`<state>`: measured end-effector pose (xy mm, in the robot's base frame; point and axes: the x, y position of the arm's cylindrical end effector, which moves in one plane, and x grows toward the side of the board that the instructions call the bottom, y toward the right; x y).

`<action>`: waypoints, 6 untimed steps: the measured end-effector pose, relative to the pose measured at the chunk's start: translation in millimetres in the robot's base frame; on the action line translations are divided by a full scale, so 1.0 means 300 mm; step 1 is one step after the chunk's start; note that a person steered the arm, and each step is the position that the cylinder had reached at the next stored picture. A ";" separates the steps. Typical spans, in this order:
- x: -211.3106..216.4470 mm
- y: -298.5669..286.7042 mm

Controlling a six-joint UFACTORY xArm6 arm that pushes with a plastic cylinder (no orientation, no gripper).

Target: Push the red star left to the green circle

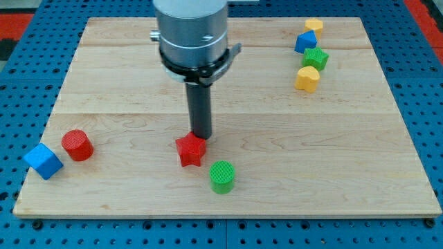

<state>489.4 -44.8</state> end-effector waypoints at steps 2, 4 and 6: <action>0.100 -0.052; 0.007 -0.238; 0.172 -0.099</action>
